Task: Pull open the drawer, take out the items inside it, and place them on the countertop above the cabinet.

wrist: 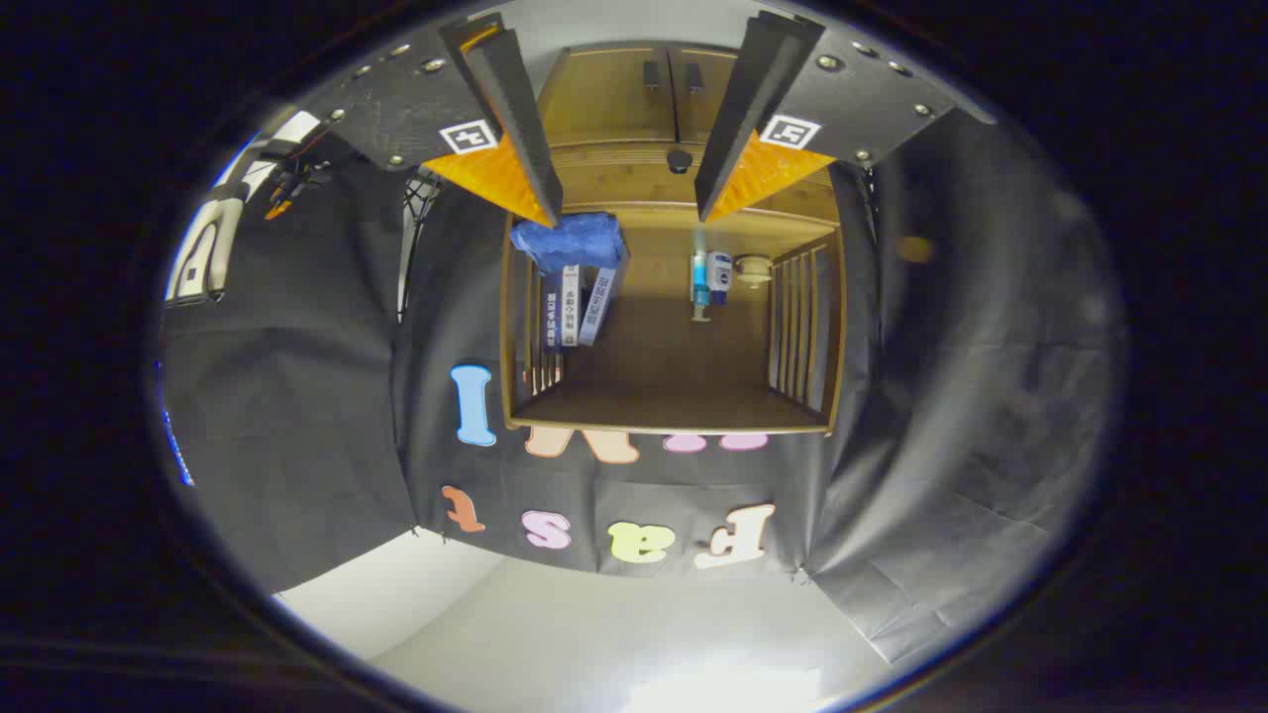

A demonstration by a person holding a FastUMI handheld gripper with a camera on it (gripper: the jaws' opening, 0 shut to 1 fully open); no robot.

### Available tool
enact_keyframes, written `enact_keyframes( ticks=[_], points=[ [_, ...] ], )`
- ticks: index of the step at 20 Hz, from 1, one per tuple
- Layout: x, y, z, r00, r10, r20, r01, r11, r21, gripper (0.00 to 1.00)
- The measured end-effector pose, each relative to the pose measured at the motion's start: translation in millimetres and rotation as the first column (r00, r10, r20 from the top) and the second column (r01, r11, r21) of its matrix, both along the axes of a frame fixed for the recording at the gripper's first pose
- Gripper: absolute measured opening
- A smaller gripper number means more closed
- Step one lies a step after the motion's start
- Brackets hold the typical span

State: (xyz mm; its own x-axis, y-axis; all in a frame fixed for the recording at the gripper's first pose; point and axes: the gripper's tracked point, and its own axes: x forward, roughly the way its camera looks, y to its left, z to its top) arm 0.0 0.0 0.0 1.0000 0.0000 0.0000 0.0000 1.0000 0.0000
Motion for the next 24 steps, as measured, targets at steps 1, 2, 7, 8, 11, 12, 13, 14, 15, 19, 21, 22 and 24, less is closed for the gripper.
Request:
enact_keyframes(
  ticks=[1, 2, 7, 8, 11, 12, 13, 14, 15, 19, 21, 22, 24],
  points=[
    [0.1, -0.3, -1.7, 1.000, 0.003, -0.004, -0.003, 1.000, -0.005, 0.81],
    [0.6, 1.3, -2.8, 1.000, 0.005, -0.008, -0.005, 1.000, -0.009, 0.81],
    [0.1, 3.3, -3.7, 1.000, 0.004, -0.009, -0.005, 1.000, -0.011, 0.81],
    [-0.5, 3.8, -3.4, 1.000, 0.004, -0.010, -0.004, 1.000, -0.010, 0.81],
    [-0.3, 4.8, -4.1, 1.000, 0.006, -0.012, -0.006, 1.000, -0.010, 0.81],
    [0.0, 4.7, -3.7, 1.000, 0.006, -0.012, -0.006, 1.000, -0.010, 0.81],
    [0.2, 4.4, -4.1, 1.000, 0.004, -0.010, -0.004, 1.000, -0.011, 0.81],
    [0.7, 4.3, -3.9, 1.000, 0.001, -0.008, -0.001, 1.000, -0.014, 0.81],
    [4.0, 2.6, -5.3, 1.000, -0.005, -0.011, 0.005, 1.000, -0.020, 0.81],
    [32.1, 0.1, -15.6, 0.999, -0.042, -0.023, 0.041, 0.998, -0.040, 0.81],
    [58.0, 4.8, -25.2, 0.998, -0.049, -0.035, 0.048, 0.998, -0.046, 0.81],
    [71.6, 10.2, -32.5, 0.998, -0.043, -0.047, 0.040, 0.998, -0.051, 0.81],
    [101.3, 20.7, -51.8, 0.996, -0.027, -0.084, 0.022, 0.998, -0.056, 0.81]
  ],
)
